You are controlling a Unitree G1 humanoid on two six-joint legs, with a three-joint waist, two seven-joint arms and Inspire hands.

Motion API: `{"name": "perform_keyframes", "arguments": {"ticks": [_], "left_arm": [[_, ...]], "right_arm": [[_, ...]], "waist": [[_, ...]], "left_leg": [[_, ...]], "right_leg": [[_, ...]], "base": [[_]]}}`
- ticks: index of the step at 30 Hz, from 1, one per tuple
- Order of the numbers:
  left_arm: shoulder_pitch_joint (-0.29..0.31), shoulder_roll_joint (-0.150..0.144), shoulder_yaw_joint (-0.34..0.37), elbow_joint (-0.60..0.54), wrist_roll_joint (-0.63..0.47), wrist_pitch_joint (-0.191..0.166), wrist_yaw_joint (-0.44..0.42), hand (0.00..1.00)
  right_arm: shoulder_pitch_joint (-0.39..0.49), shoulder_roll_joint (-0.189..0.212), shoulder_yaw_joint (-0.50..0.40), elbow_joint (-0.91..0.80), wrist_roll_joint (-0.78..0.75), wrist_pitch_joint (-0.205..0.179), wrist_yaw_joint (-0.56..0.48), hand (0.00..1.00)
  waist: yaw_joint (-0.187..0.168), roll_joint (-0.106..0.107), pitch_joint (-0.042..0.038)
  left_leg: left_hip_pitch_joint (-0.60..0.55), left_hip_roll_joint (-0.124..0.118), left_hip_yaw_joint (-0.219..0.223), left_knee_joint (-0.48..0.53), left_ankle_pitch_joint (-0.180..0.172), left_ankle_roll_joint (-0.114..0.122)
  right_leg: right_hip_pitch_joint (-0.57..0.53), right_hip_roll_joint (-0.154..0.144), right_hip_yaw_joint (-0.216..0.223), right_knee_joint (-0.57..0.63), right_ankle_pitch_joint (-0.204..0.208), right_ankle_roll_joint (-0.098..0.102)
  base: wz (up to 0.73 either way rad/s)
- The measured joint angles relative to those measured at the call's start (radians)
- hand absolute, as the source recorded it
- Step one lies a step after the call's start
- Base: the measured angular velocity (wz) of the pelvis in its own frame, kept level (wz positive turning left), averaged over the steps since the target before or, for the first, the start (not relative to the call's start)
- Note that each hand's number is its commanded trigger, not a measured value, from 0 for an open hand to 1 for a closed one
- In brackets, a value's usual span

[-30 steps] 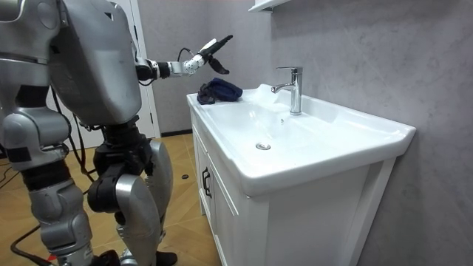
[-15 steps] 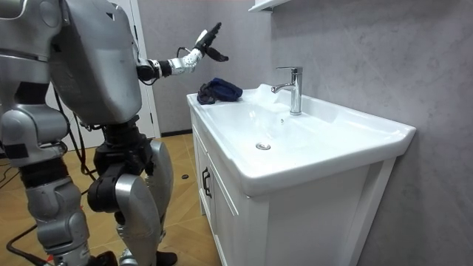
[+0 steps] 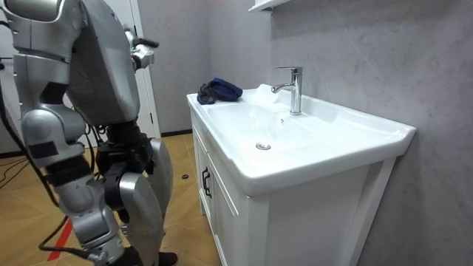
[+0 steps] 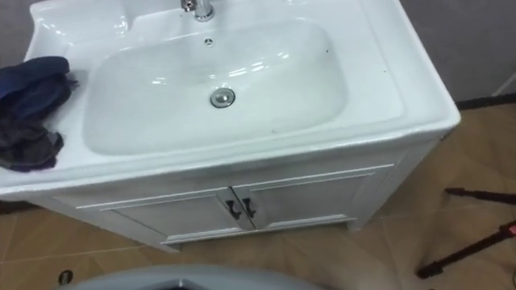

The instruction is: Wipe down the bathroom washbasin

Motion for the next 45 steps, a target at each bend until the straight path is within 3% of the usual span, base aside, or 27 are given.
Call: {"name": "perform_keyframes", "arguments": {"ticks": [4,5,6,7,9,13,18,20,24,26,29,34,39,45], "left_arm": [[0.057,-0.005,-0.001,0.078,-0.113,-0.007,0.027,0.0],[0.073,-0.011,0.0,0.117,-0.143,-0.011,0.034,0.0],[0.092,-0.024,0.001,0.149,-0.172,-0.012,0.037,0.0],[0.102,-0.032,-0.001,0.163,-0.189,-0.014,0.036,0.0],[0.139,-0.097,-0.006,0.173,-0.236,-0.014,0.036,0.0],[0.169,-0.177,-0.056,0.223,-0.242,-0.019,0.04,0.0],[0.214,-0.253,-0.267,0.291,-0.254,-0.031,0.026,0.0],[0.233,-0.291,-0.318,0.298,-0.235,-0.032,0.0,0.0],[0.236,-0.354,-0.412,0.421,-0.175,-0.03,-0.071,0.0],[0.235,-0.373,-0.46,0.459,-0.172,-0.026,-0.103,0.0],[0.232,-0.391,-0.535,0.505,-0.172,-0.018,-0.165,0.0],[0.244,-0.396,-0.597,0.546,-0.167,-0.002,-0.276,0.0],[0.237,-0.398,-0.733,0.556,-0.033,0.014,-0.376,0.0],[0.204,-0.401,-0.795,0.568,0.026,0.024,-0.454,0.0]], "right_arm": [[0.012,0.001,0.003,-0.014,-0.005,-0.002,0.0,0.0],[0.014,0.001,0.003,-0.019,-0.006,-0.002,-0.002,0.0],[0.017,0.005,0.003,-0.031,-0.005,-0.001,-0.002,0.0],[0.019,0.008,0.004,-0.034,-0.003,-0.002,-0.002,0.0],[0.033,0.019,0.009,-0.048,0.0,-0.001,0.0,0.0],[0.033,0.031,0.028,-0.044,0.0,0.001,0.003,0.0],[0.029,0.041,0.057,-0.042,-0.002,0.002,0.001,0.0],[0.027,0.049,0.06,-0.045,-0.006,0.005,0.003,0.0],[0.023,0.06,0.061,-0.018,-0.004,0.01,0.002,0.0],[0.012,0.068,0.072,0.009,-0.004,0.011,0.003,0.0],[0.006,0.069,0.083,0.052,-0.004,0.013,0.014,0.0],[-0.009,0.07,0.086,0.063,0.002,0.018,0.023,0.0],[-0.021,0.071,0.139,0.083,-0.014,0.018,0.047,0.0],[-0.046,0.07,0.148,0.082,-0.039,0.017,0.074,0.0]], "waist": [[0.013,-0.016,-0.0009],[0.015,-0.025,0.0031],[0.016,-0.017,-0.0017],[0.015,-0.023,0.0017],[0.015,-0.02,-0.0001],[0.013,-0.024,0.0032],[-0.008,-0.033,-0.0001],[-0.015,-0.04,-0.0008],[-0.041,-0.052,0.0004],[-0.046,-0.058,0.0004],[-0.054,-0.061,0.0012],[-0.081,-0.069,0.0039],[-0.112,-0.089,0.0083],[-0.132,-0.102,0.0109]], "left_leg": [[-0.014,-0.012,0.002,0.003,0.007,0.011],[-0.017,-0.015,0.001,0.003,0.009,0.014],[-0.023,-0.019,-0.004,0.006,0.01,0.016],[-0.023,-0.021,-0.008,0.005,0.011,0.017],[-0.022,-0.028,-0.013,0.004,0.011,0.02],[-0.024,-0.032,-0.03,0.0,0.008,0.029],[-0.029,-0.044,-0.05,0.001,0.011,0.033],[-0.027,-0.044,-0.05,-0.001,0.011,0.034],[-0.01,-0.044,-0.047,-0.006,0.012,0.035],[-0.003,-0.044,-0.048,-0.007,0.011,0.036],[-0.001,-0.043,-0.044,-0.008,0.008,0.039],[0.009,-0.033,-0.024,-0.017,0.006,0.041],[0.01,-0.031,-0.02,-0.021,0.006,0.041],[0.012,-0.029,0.006,-0.026,0.005,0.041]], "right_leg": [[-0.013,-0.017,-0.021,0.031,-0.022,0.009],[-0.017,-0.022,-0.026,0.035,-0.023,0.01],[-0.016,-0.028,-0.035,0.038,-0.024,0.013],[-0.016,-0.03,-0.037,0.038,-0.025,0.014],[-0.018,-0.038,-0.041,0.05,-0.029,0.021],[-0.02,-0.052,-0.066,0.067,-0.034,0.026],[-0.017,-0.061,-0.088,0.064,-0.037,0.03],[-0.013,-0.061,-0.089,0.061,-0.037,0.03],[0.007,-0.061,-0.088,0.047,-0.037,0.032],[0.013,-0.06,-0.084,0.047,-0.038,0.033],[0.013,-0.059,-0.077,0.047,-0.039,0.034],[0.016,-0.056,-0.064,0.047,-0.039,0.034],[0.015,-0.054,-0.059,0.044,-0.038,0.035],[0.002,-0.045,-0.033,0.044,-0.035,0.033]], "base": [[0.3],[0.11],[0.09],[0.09],[0.09],[0.09],[0.13],[0.04],[0.0],[0.0],[-0.05],[-0.08],[-0.01],[-0.14]]}}
